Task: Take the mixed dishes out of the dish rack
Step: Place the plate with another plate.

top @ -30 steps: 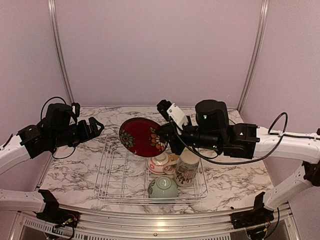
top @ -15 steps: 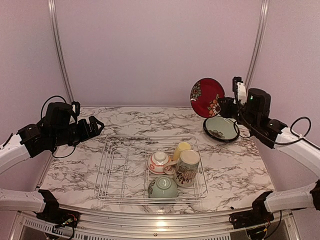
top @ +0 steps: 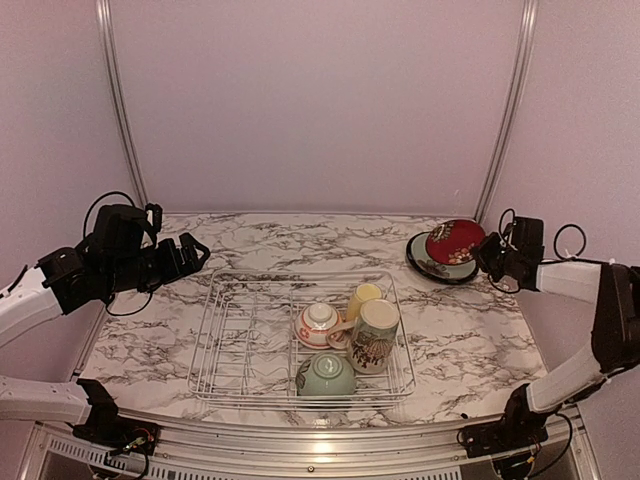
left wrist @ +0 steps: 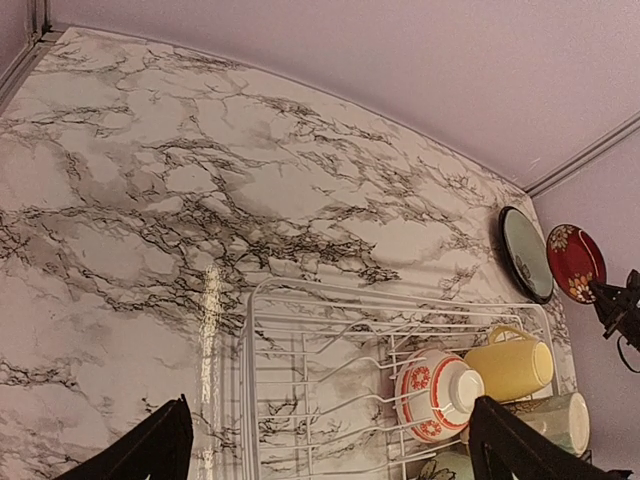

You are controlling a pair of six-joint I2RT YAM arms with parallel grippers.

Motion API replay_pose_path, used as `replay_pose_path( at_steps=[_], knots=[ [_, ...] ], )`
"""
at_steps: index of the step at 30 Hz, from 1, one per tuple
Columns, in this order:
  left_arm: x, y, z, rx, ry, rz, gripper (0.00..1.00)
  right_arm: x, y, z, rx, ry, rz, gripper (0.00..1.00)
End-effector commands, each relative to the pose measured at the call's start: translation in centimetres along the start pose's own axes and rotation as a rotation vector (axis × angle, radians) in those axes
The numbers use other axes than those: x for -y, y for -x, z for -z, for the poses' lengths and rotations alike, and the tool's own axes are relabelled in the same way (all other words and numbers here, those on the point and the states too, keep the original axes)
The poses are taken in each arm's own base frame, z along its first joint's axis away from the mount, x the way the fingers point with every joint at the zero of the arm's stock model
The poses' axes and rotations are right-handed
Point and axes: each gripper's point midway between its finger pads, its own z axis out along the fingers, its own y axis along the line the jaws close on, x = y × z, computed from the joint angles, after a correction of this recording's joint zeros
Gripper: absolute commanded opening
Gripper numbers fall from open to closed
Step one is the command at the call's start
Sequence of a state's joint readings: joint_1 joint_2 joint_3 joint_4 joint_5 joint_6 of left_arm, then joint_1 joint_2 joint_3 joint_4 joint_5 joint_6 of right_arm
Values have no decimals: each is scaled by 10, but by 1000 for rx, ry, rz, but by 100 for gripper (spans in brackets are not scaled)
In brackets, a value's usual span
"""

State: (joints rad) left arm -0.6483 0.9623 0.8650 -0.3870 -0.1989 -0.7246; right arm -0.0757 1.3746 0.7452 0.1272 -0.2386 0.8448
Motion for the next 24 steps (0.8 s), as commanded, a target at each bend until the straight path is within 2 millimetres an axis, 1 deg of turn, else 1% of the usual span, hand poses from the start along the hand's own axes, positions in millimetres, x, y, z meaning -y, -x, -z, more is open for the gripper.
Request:
replay_pose_path(
  at_steps=[1,3,7,14,16,20,24],
  knots=[
    [3,1,3,-2,-7,-11,99,-27,15,-11,11,151,-165,0],
    [2,1,3,-2,-9,-9,99,-22,13,-20,0,150,-222,0],
    [3,1,4,-6,-9,-15,99,-4,11,-33,-3,88,-322,0],
    [5,1,4,-10,-14,-16,99,6,21,-47,22,27,-356,0],
    [4,1,4,-9,-16,-14,99,13,22,-51,28,0,-371,0],
    [3,2,7,3,-13,-7,99,24,19,-61,14,-21,-417,0],
    [2,6,11,19,-10,-3,99,24,16,-73,-14,-11,-442,0]
  ],
)
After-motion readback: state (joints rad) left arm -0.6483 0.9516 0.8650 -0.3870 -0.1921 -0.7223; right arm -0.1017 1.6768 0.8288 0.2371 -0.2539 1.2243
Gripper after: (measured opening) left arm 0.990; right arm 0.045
